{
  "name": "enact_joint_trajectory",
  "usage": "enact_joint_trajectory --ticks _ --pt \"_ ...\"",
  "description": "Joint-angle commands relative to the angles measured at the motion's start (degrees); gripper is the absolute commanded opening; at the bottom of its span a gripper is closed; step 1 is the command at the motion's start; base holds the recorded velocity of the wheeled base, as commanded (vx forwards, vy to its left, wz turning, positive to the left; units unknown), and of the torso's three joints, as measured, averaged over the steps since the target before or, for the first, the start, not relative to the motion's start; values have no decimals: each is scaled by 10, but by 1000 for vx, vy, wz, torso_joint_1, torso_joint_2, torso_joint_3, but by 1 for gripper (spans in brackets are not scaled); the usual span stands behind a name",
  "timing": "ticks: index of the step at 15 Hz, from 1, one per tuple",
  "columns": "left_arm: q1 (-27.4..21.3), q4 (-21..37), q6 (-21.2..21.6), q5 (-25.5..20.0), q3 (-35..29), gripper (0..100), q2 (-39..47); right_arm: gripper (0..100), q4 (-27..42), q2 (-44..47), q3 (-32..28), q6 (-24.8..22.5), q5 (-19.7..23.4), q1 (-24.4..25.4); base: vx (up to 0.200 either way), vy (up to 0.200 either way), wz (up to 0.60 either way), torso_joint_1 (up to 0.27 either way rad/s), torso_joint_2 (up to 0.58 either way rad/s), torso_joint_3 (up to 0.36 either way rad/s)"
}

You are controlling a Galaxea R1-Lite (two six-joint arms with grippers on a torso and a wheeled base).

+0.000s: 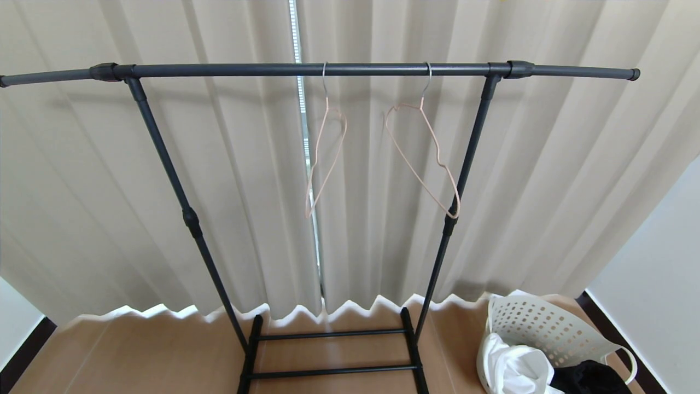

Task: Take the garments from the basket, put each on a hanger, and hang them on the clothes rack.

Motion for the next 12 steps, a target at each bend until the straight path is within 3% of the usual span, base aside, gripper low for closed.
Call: enact_joint_trajectory --ticks 1,12 --pt "0 0 -1 1 0 100 0 100 0 1 0 -1 0 1 0 0 0 0 0 0" --pt "0 0 -2 0 -1 100 0 100 0 1 0 -4 1 0 0 0 0 0 0 0"
